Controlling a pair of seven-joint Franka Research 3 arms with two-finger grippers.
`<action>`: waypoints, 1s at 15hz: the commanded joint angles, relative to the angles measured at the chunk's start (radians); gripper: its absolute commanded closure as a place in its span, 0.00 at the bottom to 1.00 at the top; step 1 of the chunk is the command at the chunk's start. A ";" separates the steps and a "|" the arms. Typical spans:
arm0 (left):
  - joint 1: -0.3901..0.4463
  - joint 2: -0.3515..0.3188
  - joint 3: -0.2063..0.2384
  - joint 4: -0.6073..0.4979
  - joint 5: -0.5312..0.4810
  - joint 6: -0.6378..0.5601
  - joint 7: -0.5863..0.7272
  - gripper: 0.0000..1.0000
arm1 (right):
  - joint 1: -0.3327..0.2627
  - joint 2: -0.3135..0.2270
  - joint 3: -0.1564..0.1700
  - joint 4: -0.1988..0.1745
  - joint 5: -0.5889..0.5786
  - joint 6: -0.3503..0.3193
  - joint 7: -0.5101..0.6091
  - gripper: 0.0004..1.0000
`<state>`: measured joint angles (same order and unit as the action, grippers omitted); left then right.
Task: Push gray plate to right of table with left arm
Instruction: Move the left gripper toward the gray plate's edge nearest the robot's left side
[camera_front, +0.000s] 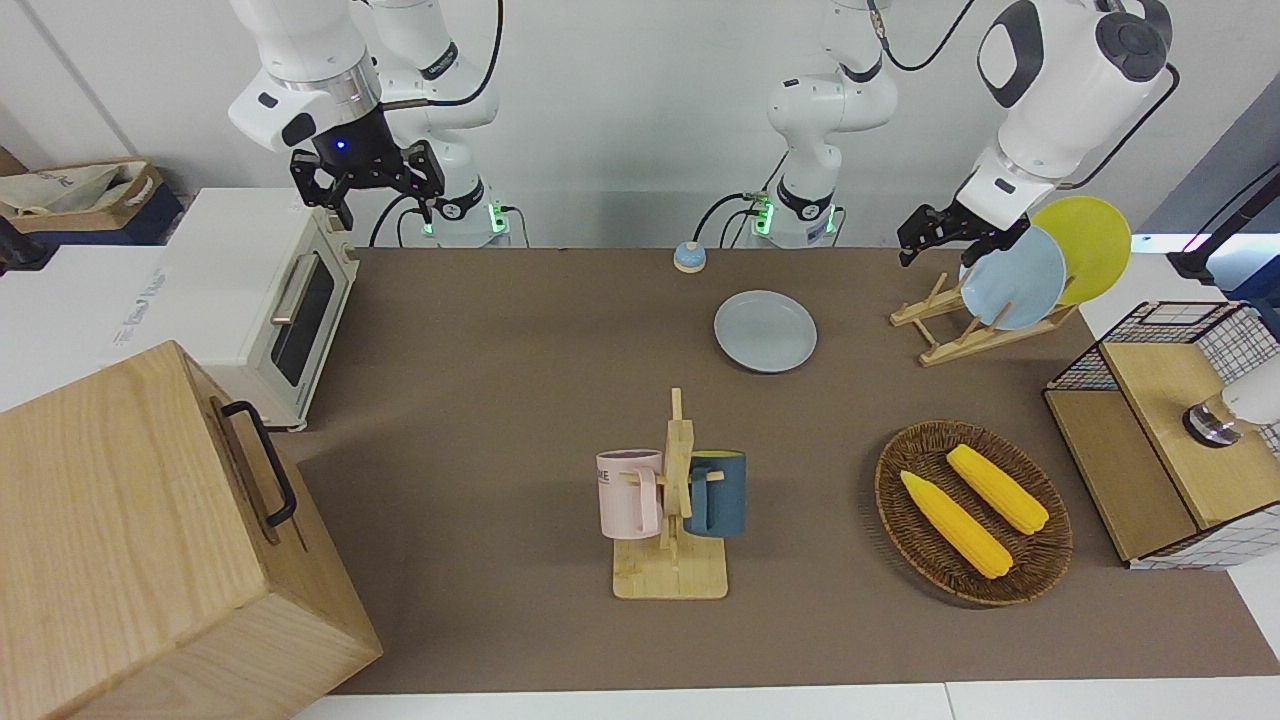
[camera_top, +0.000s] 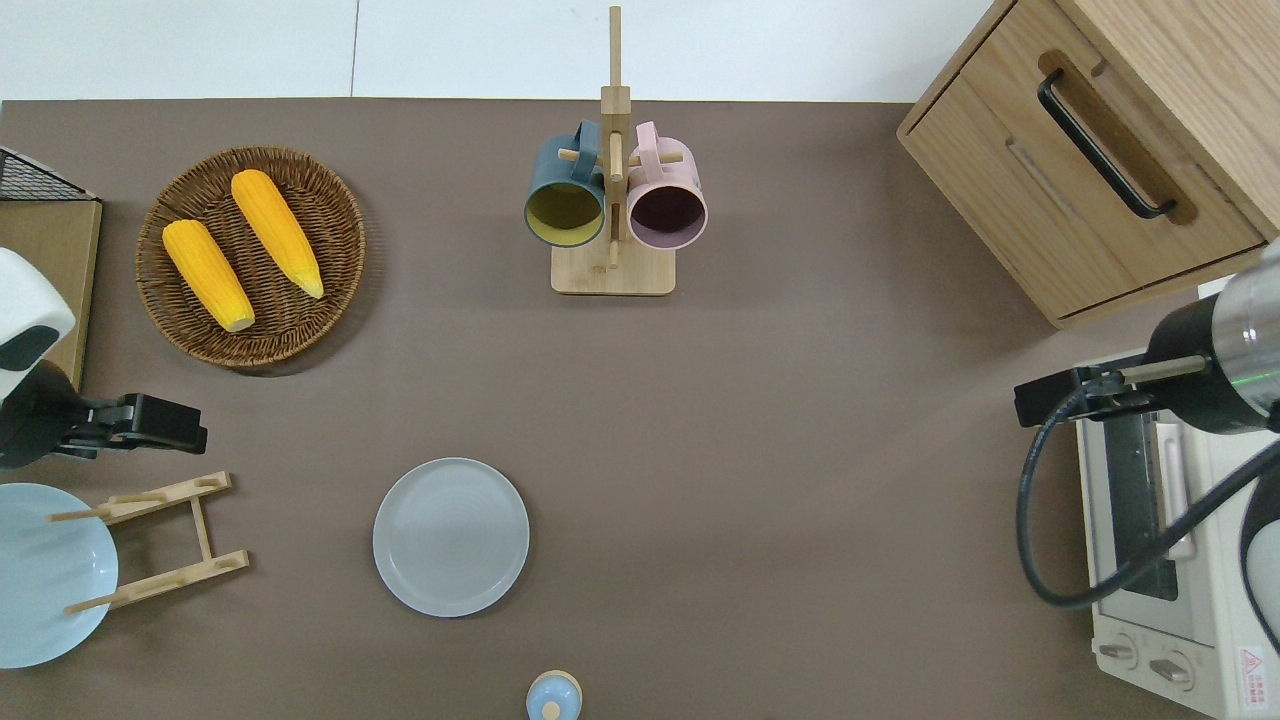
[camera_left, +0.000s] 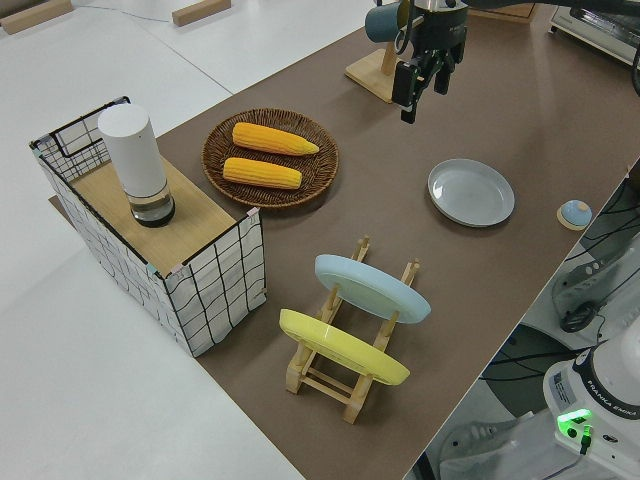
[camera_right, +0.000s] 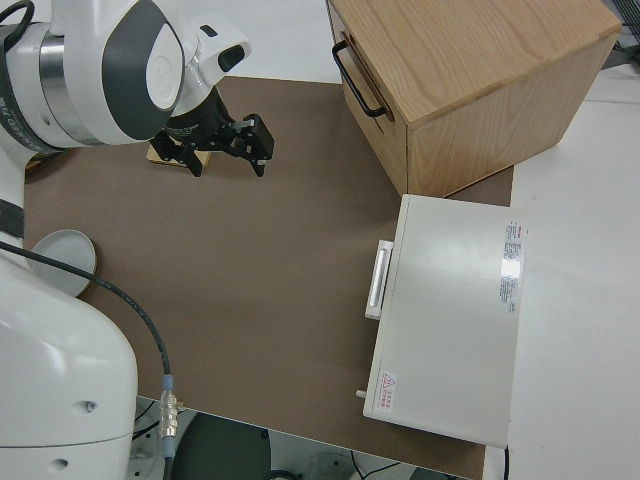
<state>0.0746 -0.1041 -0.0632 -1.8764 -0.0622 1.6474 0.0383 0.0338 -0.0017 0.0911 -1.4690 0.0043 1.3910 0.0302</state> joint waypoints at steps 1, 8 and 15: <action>-0.019 -0.108 -0.004 -0.229 -0.021 0.193 -0.015 0.01 | -0.011 -0.008 0.006 -0.001 0.008 -0.012 -0.003 0.02; -0.049 -0.132 -0.026 -0.508 -0.024 0.523 -0.018 0.01 | -0.011 -0.008 0.004 -0.001 0.008 -0.012 -0.003 0.02; -0.133 -0.054 -0.040 -0.696 -0.041 0.782 -0.037 0.01 | -0.011 -0.008 0.006 -0.001 0.008 -0.012 -0.003 0.02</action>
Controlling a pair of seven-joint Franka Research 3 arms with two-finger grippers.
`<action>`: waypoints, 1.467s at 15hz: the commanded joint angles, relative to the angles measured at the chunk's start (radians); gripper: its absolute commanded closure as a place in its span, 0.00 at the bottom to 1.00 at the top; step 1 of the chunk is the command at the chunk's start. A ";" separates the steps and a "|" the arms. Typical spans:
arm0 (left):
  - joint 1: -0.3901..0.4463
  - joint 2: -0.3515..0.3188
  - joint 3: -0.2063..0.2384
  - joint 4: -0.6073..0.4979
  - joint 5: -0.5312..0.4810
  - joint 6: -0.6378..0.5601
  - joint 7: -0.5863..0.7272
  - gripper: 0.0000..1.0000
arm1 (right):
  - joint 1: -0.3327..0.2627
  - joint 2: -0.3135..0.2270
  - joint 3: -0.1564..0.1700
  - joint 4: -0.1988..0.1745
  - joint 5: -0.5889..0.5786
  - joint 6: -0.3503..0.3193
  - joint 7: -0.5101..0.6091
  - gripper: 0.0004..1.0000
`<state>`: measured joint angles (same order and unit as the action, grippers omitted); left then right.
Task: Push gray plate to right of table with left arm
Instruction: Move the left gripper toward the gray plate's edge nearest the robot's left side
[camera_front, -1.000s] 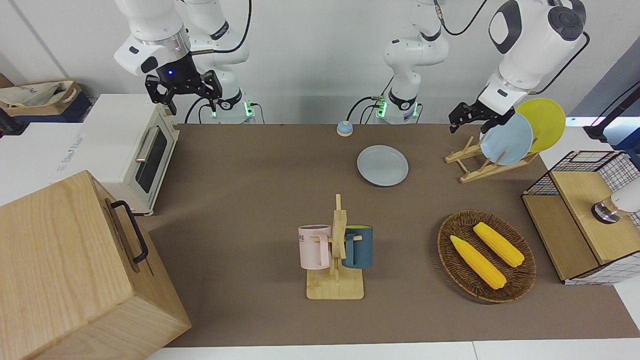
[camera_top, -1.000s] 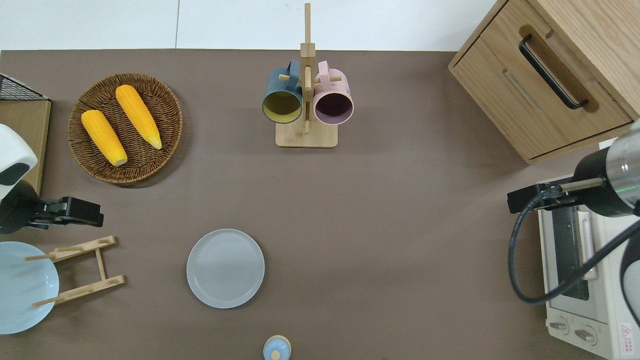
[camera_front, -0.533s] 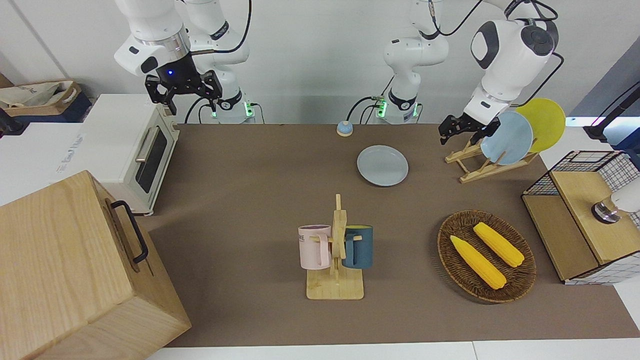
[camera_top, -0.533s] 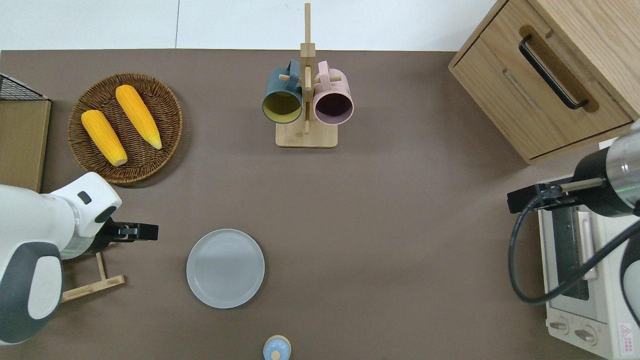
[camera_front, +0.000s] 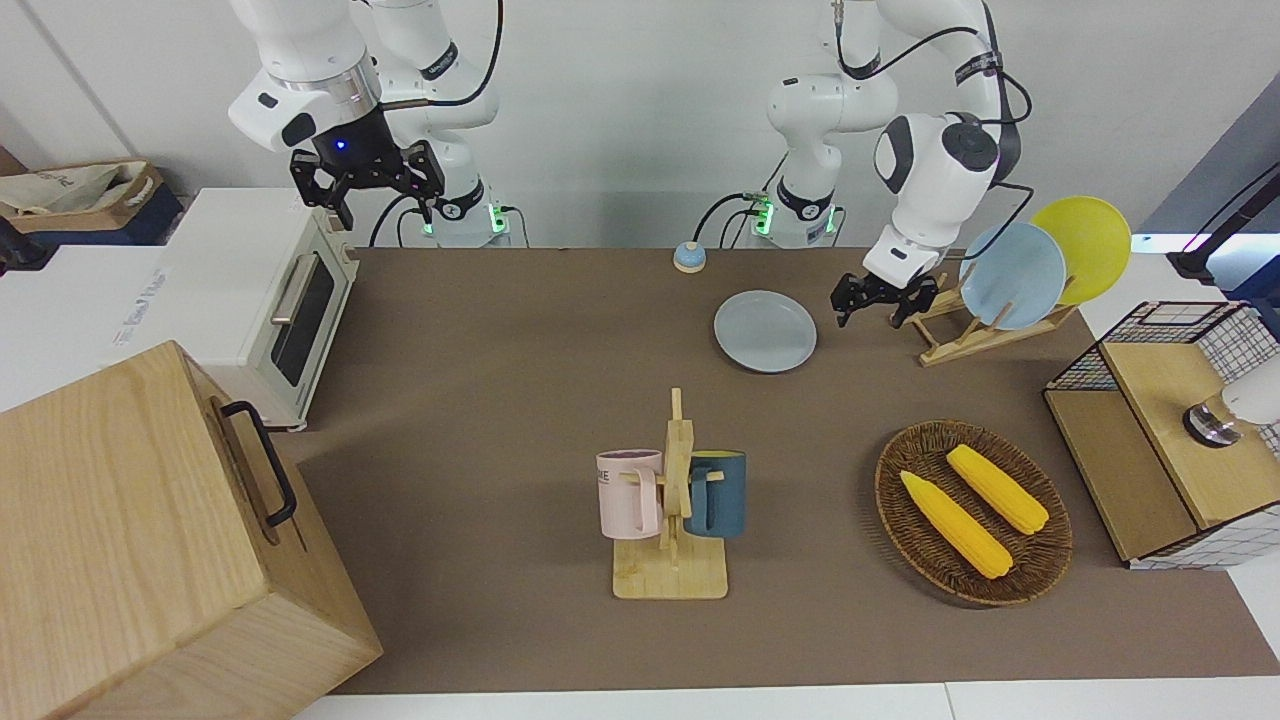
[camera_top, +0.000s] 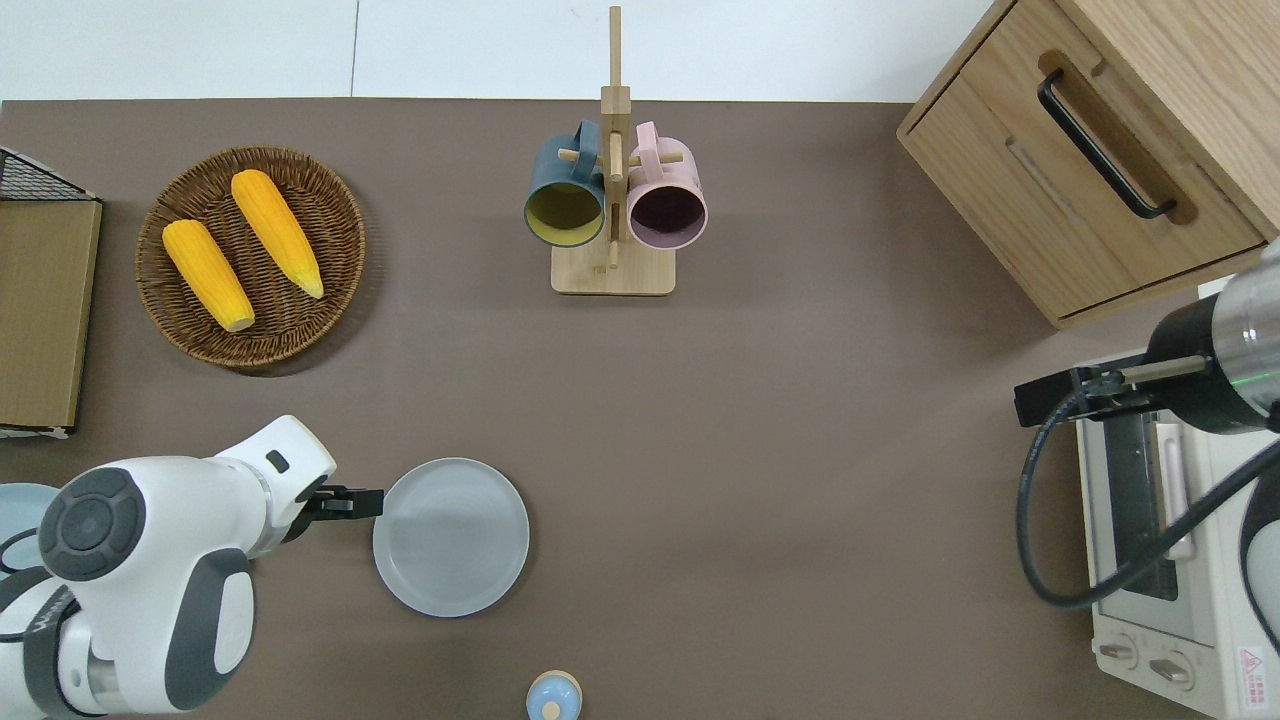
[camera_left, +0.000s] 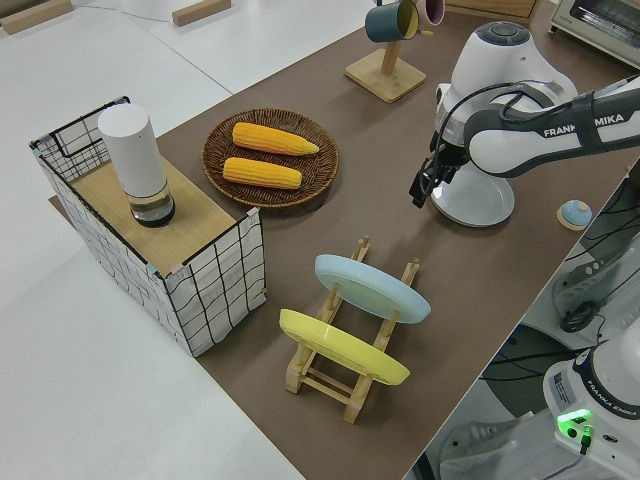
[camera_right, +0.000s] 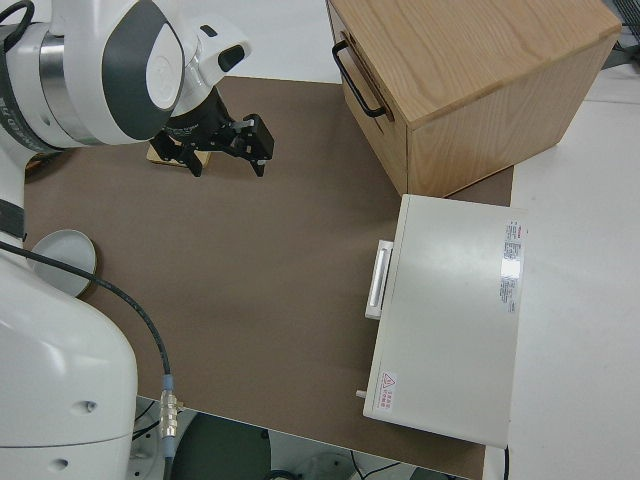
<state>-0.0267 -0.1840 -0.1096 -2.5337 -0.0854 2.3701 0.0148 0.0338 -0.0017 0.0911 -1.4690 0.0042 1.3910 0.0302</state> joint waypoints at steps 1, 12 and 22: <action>-0.033 0.037 0.007 -0.040 -0.017 0.070 -0.013 0.01 | -0.011 -0.008 0.006 -0.001 0.008 -0.012 -0.001 0.02; -0.035 0.078 -0.004 -0.047 -0.017 0.081 -0.056 0.94 | -0.011 -0.008 0.006 -0.001 0.008 -0.012 -0.003 0.02; -0.114 0.138 -0.035 -0.028 -0.128 0.161 -0.114 1.00 | -0.011 -0.008 0.004 0.001 0.008 -0.012 -0.003 0.02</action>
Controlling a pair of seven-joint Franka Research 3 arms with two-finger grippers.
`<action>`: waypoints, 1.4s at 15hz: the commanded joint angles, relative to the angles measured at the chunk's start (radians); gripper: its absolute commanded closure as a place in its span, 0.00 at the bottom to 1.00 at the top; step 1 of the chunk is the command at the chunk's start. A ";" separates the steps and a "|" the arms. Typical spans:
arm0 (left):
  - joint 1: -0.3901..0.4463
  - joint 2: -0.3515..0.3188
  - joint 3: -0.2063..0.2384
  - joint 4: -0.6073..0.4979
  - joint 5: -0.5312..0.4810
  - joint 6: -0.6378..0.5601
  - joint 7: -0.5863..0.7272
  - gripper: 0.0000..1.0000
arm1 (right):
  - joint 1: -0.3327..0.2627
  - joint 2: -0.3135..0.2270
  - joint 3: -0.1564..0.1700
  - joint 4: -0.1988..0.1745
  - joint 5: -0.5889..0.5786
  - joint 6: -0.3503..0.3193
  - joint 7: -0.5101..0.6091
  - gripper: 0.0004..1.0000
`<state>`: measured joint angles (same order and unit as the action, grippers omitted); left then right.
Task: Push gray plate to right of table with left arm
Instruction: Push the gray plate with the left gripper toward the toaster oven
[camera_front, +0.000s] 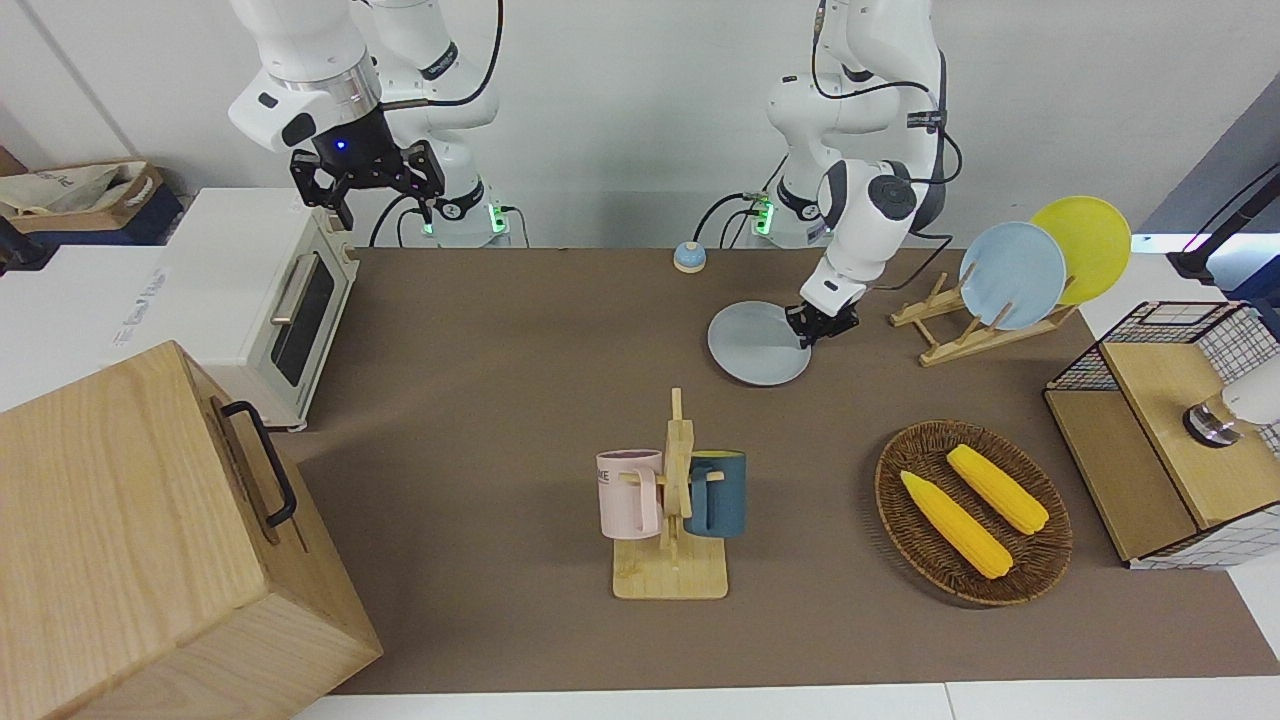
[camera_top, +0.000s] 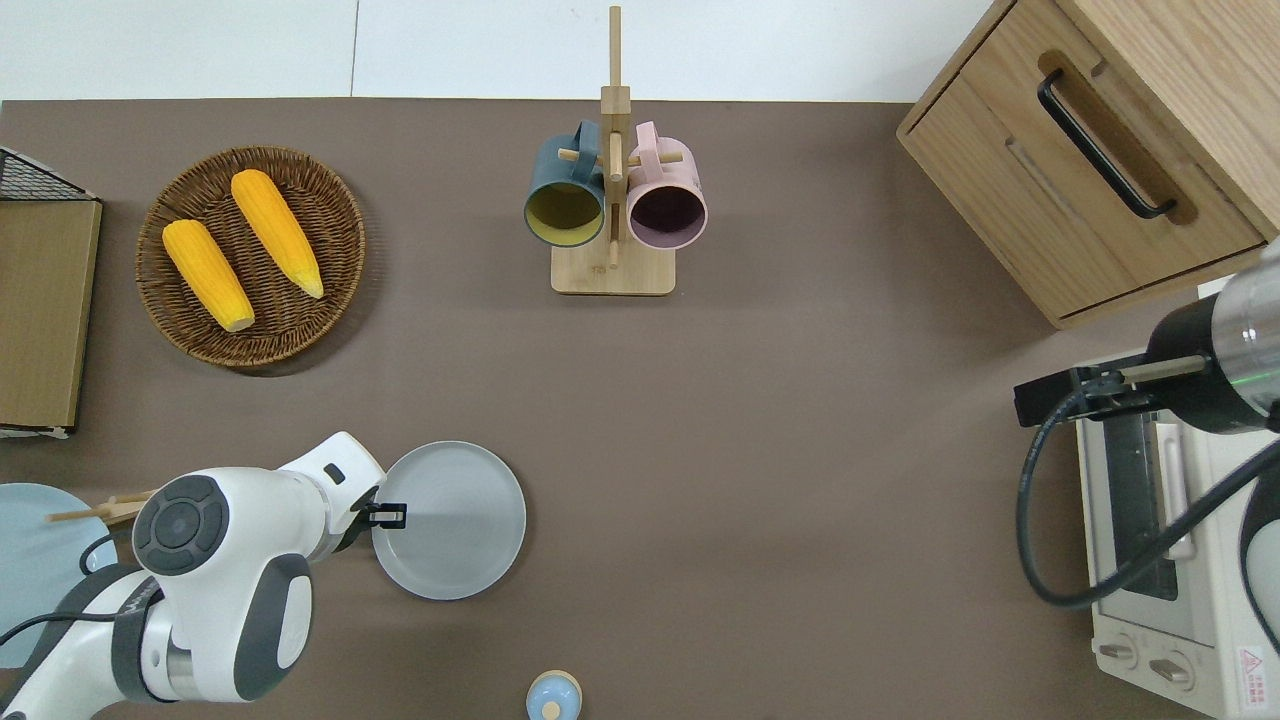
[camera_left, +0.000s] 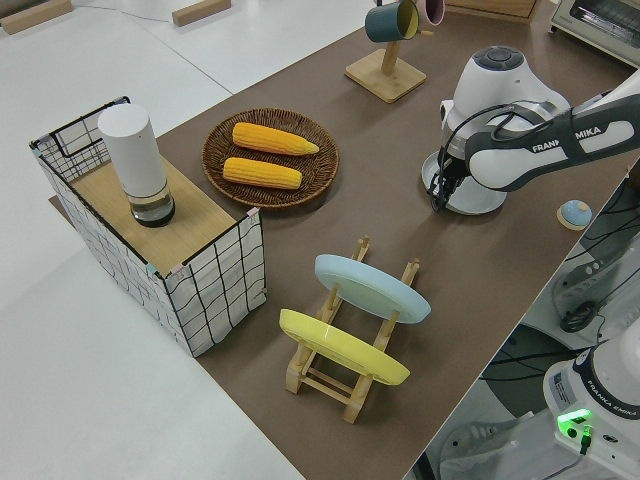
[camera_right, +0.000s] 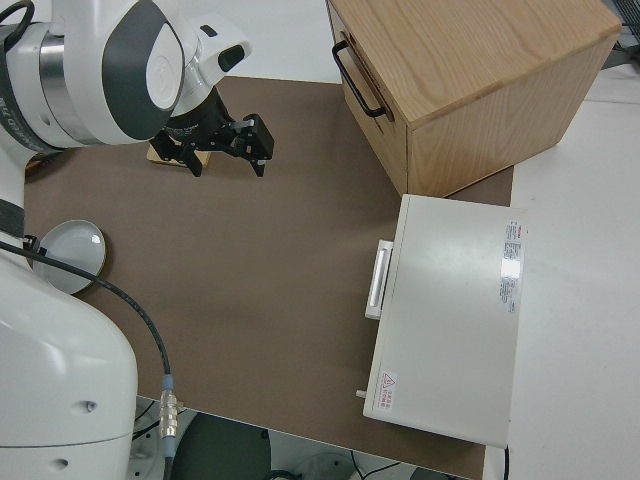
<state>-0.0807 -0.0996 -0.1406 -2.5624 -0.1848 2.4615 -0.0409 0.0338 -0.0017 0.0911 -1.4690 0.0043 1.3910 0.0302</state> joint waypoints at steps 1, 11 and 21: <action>-0.082 0.067 -0.004 0.008 -0.031 0.083 -0.085 1.00 | -0.011 -0.008 0.006 -0.001 0.010 -0.012 -0.003 0.02; -0.313 0.225 -0.004 0.189 -0.031 0.086 -0.364 1.00 | -0.011 -0.008 0.004 -0.001 0.008 -0.012 -0.003 0.02; -0.566 0.445 -0.002 0.473 -0.015 0.083 -0.710 1.00 | -0.011 -0.008 0.006 -0.001 0.008 -0.012 -0.003 0.02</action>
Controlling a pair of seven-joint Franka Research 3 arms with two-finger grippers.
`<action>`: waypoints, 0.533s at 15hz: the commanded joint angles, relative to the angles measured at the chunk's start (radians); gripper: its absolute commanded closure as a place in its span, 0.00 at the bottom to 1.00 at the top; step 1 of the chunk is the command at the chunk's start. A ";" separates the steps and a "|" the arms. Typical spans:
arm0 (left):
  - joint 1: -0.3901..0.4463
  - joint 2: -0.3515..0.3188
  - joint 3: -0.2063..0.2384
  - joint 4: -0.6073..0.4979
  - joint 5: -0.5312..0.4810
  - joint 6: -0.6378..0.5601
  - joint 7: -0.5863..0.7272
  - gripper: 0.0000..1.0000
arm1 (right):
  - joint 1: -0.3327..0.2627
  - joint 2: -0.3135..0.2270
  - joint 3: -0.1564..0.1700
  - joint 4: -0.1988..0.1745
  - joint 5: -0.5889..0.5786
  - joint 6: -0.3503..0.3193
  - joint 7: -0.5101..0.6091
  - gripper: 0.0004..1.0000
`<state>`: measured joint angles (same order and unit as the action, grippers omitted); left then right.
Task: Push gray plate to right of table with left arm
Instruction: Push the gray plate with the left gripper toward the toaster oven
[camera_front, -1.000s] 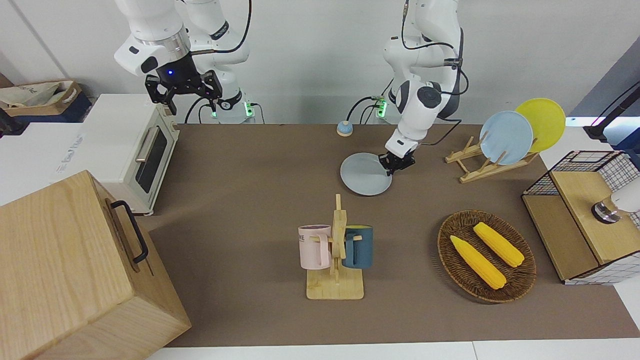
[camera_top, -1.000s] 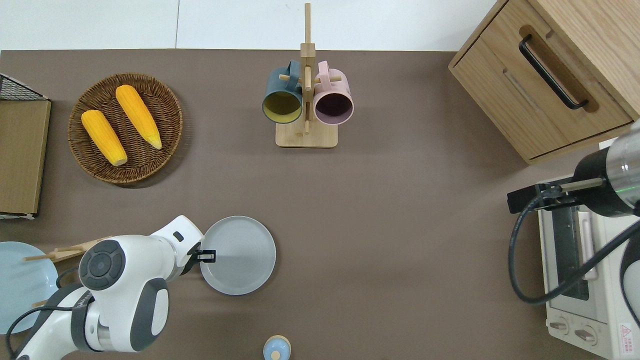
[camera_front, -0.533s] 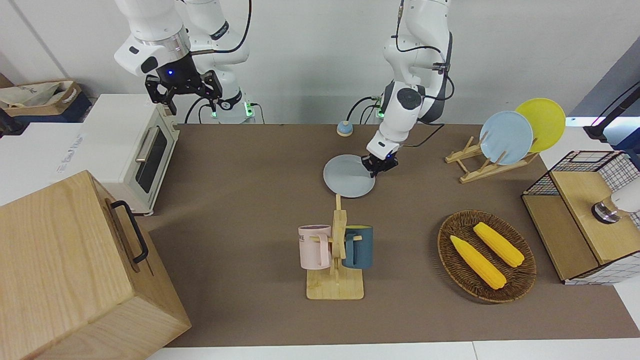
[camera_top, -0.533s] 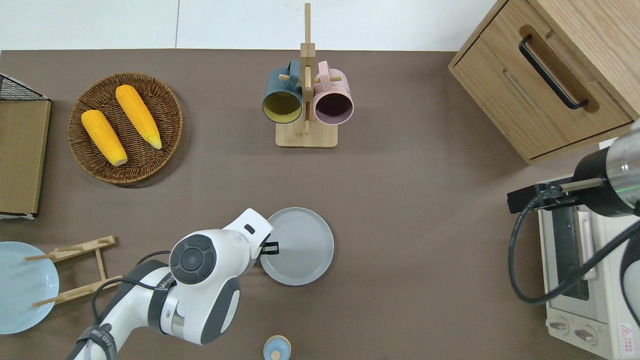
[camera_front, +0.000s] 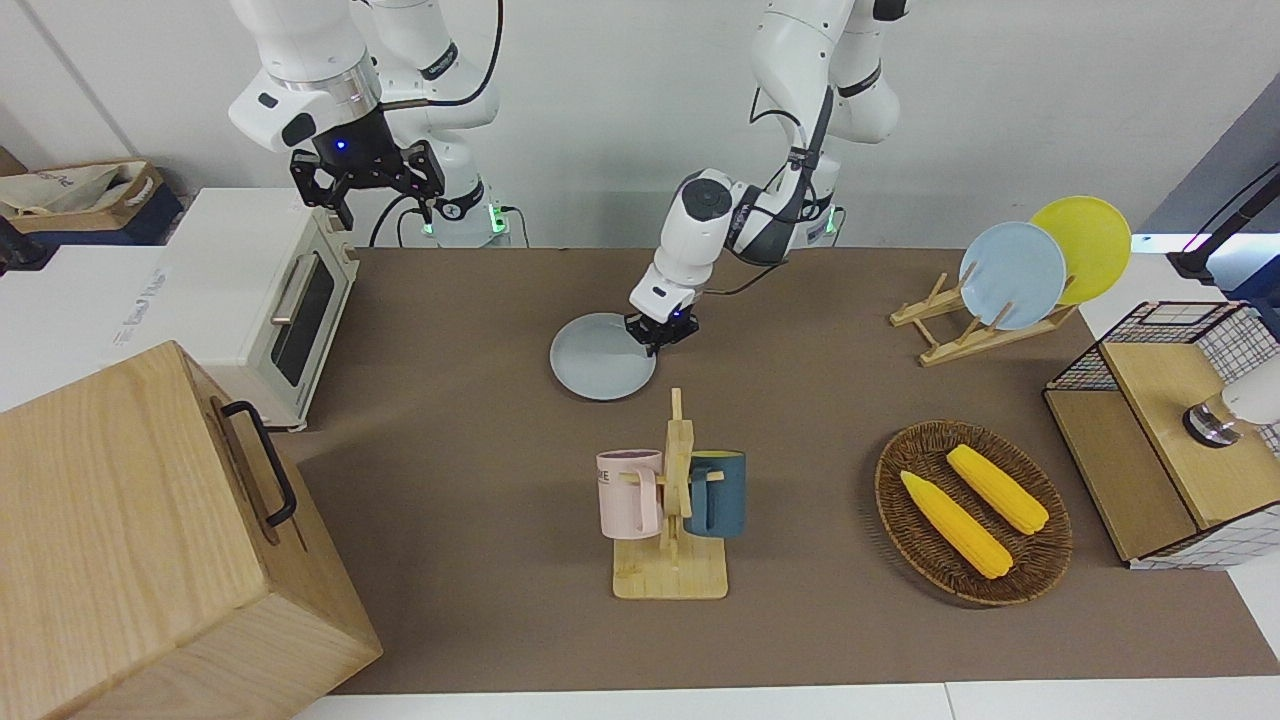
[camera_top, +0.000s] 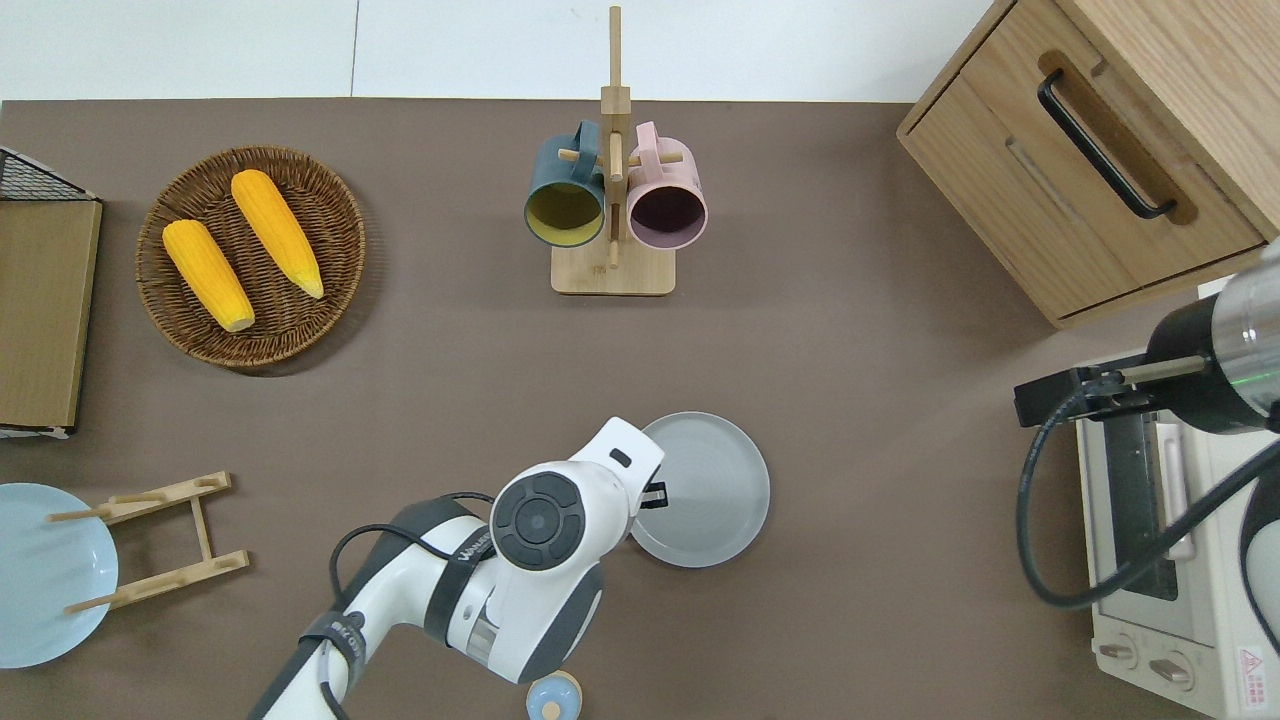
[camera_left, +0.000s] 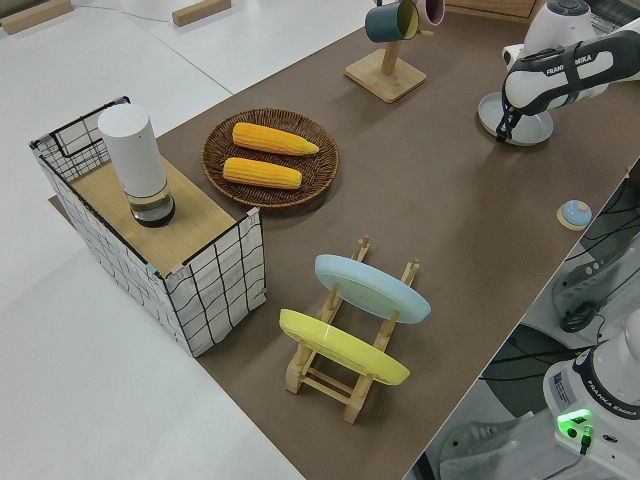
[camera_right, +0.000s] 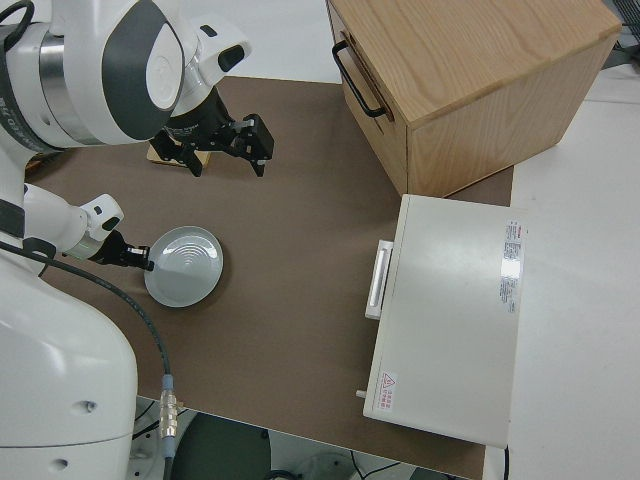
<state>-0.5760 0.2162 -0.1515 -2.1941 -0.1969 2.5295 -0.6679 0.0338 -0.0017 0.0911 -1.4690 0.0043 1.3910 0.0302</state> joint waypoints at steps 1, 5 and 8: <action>-0.097 0.150 0.009 0.131 -0.003 0.015 -0.113 1.00 | -0.011 -0.008 0.006 0.001 0.008 -0.012 -0.001 0.02; -0.140 0.224 0.007 0.240 0.056 0.014 -0.241 1.00 | -0.011 -0.008 0.006 0.001 0.008 -0.012 -0.003 0.02; -0.177 0.261 0.009 0.289 0.085 0.012 -0.300 1.00 | -0.011 -0.008 0.006 -0.001 0.008 -0.012 -0.003 0.02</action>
<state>-0.7052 0.3677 -0.1520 -1.9877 -0.1498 2.5304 -0.8962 0.0338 -0.0017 0.0911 -1.4690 0.0042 1.3910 0.0302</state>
